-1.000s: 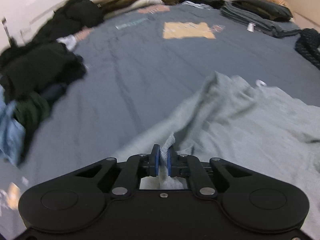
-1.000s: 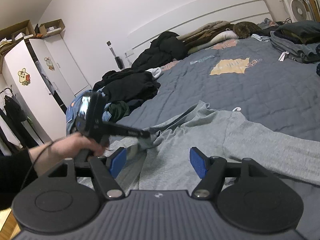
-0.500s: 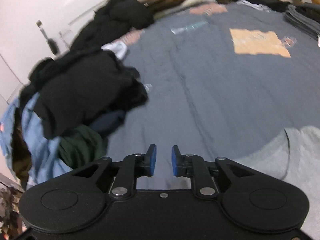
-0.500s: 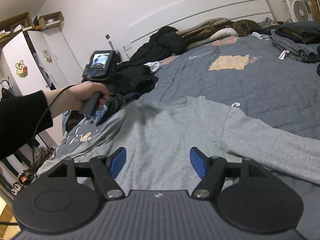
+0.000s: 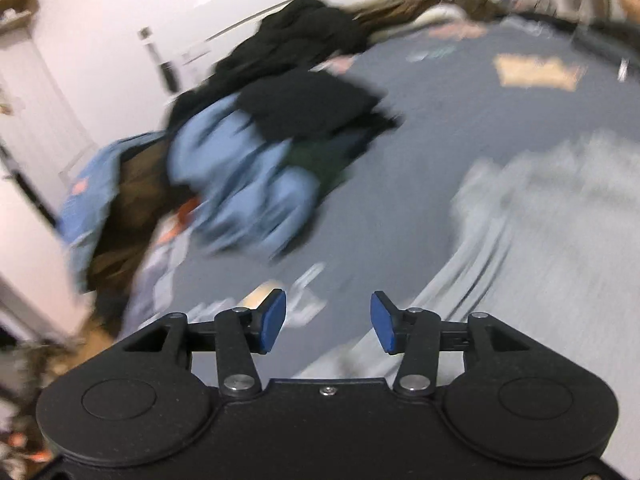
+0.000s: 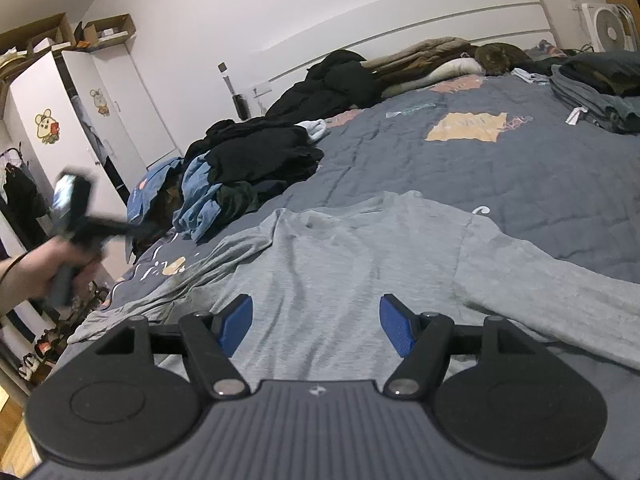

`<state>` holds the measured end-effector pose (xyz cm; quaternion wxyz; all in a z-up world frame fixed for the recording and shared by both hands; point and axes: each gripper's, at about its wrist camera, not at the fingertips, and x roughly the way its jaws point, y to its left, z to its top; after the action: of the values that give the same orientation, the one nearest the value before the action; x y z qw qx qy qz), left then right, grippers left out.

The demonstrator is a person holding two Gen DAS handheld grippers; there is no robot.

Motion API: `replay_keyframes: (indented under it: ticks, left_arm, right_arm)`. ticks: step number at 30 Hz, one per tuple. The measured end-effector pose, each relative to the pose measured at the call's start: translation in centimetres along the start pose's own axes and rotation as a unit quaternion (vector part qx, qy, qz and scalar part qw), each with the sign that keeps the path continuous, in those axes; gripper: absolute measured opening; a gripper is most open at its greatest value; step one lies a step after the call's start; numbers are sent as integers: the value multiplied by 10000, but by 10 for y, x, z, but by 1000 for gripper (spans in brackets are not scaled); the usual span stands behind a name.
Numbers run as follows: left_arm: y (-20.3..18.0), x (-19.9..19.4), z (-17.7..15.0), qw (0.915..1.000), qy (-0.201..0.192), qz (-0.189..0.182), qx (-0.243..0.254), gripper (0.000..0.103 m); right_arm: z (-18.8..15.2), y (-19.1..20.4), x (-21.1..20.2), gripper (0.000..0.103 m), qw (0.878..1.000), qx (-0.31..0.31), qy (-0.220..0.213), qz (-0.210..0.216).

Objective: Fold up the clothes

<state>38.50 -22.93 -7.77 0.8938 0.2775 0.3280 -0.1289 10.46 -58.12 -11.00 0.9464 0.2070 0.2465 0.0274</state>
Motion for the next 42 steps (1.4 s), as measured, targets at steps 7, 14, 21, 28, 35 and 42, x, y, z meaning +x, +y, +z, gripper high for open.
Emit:
replay_keyframes:
  ticks: [7,14,21,28,35,42]
  left_arm:
    - [102,-18,-94,9931,555,722,-736,49]
    - [164,-26,-189,9666,872,728,-2297,54]
    - [224,-5,-230,9360,856,1012,-3260,64]
    - [267,29,-259,8911,839,790,-4390,65]
    - [274,43,-263,8787,709,444,-4699,38]
    - [287,32,-256,8903,453,774,-4465,13]
  right_arm:
    - [-3,22,5,69,9998,-150,47,139]
    - [-11,48,16,69,9983,-220,232,493]
    - [-24,70,23,69,9959,-485,451,616]
    - [-29,80,34,69,9957,-442,614,536]
    - [-31,90,45,69,9957,-335,752,427]
    - [-39,110,48,69,9948,-238,846,522]
